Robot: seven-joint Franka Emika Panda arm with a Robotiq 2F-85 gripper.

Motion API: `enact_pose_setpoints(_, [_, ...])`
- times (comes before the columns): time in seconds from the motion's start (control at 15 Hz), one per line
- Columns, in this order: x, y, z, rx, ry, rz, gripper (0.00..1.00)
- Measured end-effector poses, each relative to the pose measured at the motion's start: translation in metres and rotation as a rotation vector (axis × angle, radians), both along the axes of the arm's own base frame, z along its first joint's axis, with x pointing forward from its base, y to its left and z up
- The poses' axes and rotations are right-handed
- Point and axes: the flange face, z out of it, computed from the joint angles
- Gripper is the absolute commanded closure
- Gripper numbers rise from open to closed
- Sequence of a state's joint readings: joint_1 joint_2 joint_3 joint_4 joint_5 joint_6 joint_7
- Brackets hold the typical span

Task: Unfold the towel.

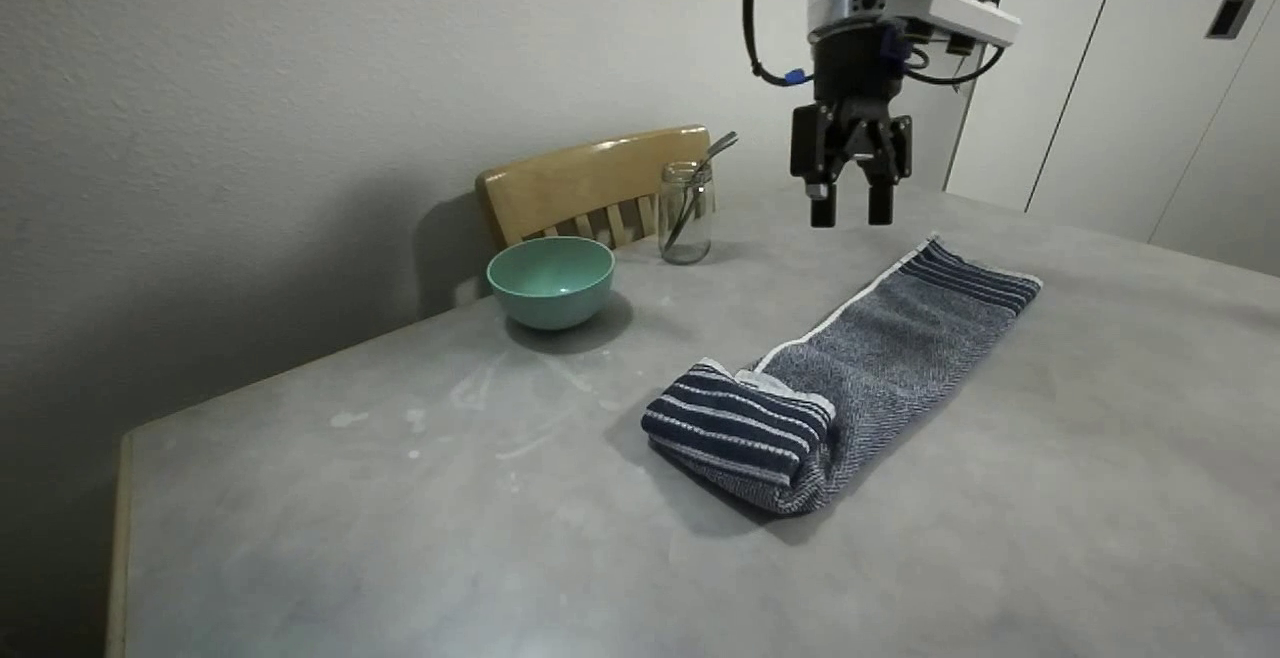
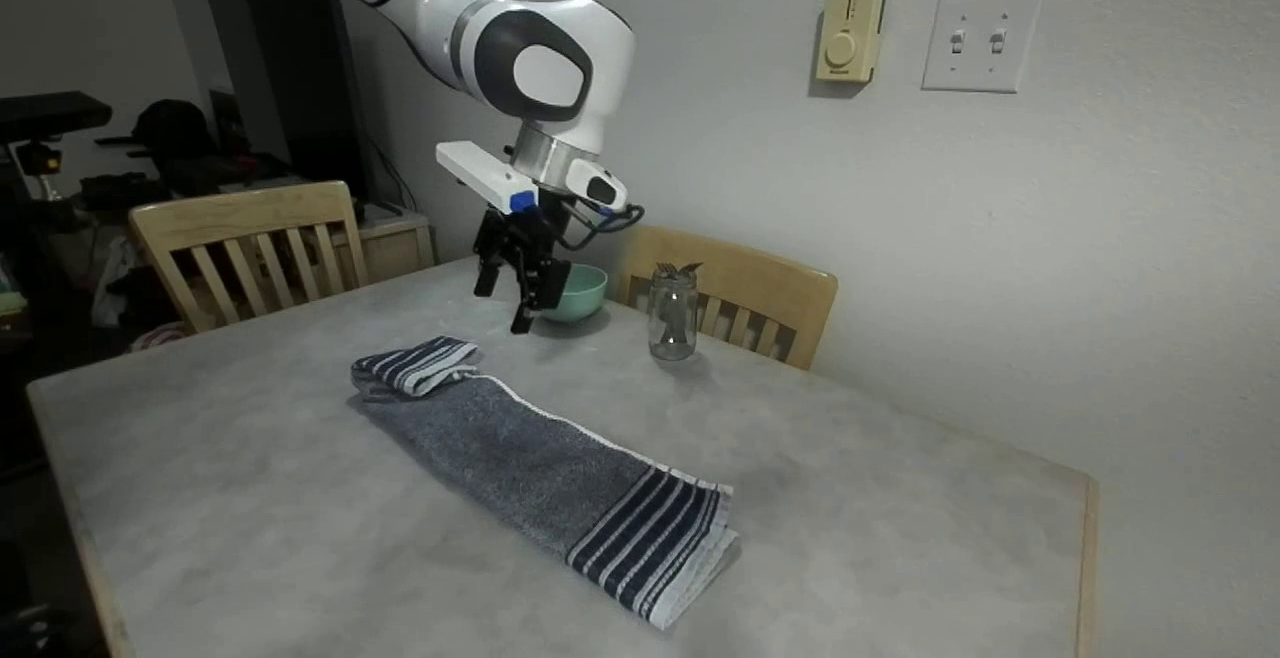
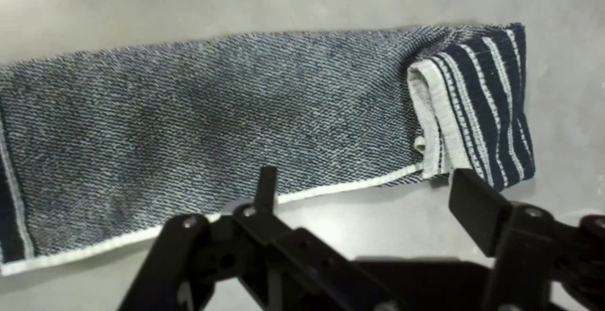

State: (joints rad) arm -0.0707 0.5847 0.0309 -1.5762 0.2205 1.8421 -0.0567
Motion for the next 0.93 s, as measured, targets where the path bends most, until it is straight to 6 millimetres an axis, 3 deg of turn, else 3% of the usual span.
enact_pose_setpoints(0.07, [-0.004,-0.016,-0.002,0.015,0.028,-0.023,0.08])
enact_pose_setpoints(0.13, [-0.008,-0.028,-0.003,0.022,0.053,-0.038,0.05])
enact_pose_setpoints(0.2, [-0.011,-0.036,-0.004,0.024,0.072,-0.043,0.15])
enact_pose_setpoints(0.33, [-0.013,-0.044,-0.004,0.003,0.075,-0.013,0.04])
enact_pose_setpoints(0.73, [-0.013,-0.041,-0.005,0.001,0.074,-0.004,0.00])
enact_pose_setpoints(0.93, [-0.008,-0.035,-0.020,0.025,0.090,0.034,0.00])
